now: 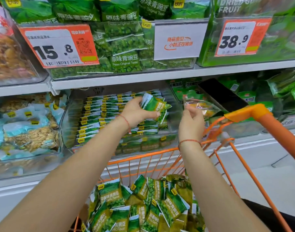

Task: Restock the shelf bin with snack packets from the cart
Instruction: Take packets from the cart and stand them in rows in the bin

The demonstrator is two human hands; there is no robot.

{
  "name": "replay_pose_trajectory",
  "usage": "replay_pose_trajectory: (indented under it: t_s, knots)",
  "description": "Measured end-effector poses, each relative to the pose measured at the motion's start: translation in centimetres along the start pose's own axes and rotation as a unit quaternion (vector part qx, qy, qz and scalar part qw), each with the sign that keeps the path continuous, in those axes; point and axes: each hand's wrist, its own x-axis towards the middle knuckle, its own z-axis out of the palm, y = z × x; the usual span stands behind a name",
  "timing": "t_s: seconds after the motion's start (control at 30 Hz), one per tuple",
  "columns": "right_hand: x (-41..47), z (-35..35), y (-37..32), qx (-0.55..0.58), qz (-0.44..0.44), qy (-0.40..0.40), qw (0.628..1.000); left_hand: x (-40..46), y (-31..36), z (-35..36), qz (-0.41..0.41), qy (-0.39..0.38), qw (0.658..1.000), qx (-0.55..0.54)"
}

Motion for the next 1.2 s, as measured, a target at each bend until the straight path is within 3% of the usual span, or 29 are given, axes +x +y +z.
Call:
replay_pose_trajectory:
  t_s: [0.13, 0.27, 0.47, 0.63, 0.8, 0.9, 1.03, 1.2]
  knots:
    - [0.7, -0.1, 0.8, 0.043, 0.022, 0.016, 0.999, 3.2, 0.3, 1.6, 0.014, -0.056, 0.991, 0.120]
    - [1.2, -0.2, 0.6, 0.088, 0.082, -0.019, 0.993, 5.4, 0.8, 1.8, 0.001, -0.134, 0.943, 0.305]
    - [1.4, -0.3, 1.0, 0.091, 0.066, -0.023, 0.993, 6.8, 2.3, 3.4, 0.026, -0.197, 0.865, 0.460]
    - [1.5, -0.3, 1.3, 0.081, 0.059, -0.023, 0.995, 7.2, 2.1, 5.4, 0.016, -0.228, 0.817, 0.530]
    - [1.3, -0.2, 1.4, 0.076, 0.053, -0.020, 0.995, 6.8, 1.7, 5.8, 0.002, -0.255, 0.808, 0.531]
    - [1.1, -0.3, 1.4, 0.076, 0.048, -0.020, 0.996, 6.5, 0.4, 6.1, 0.009, -0.243, 0.797, 0.552]
    - [1.1, -0.4, 1.6, 0.076, 0.045, -0.027, 0.996, 6.3, -0.4, 5.6, 0.044, -0.156, 0.824, 0.542]
    - [1.2, -0.5, 1.6, 0.066, 0.041, -0.025, 0.997, 5.9, -0.9, 6.0, 0.053, -0.096, 0.805, 0.583]
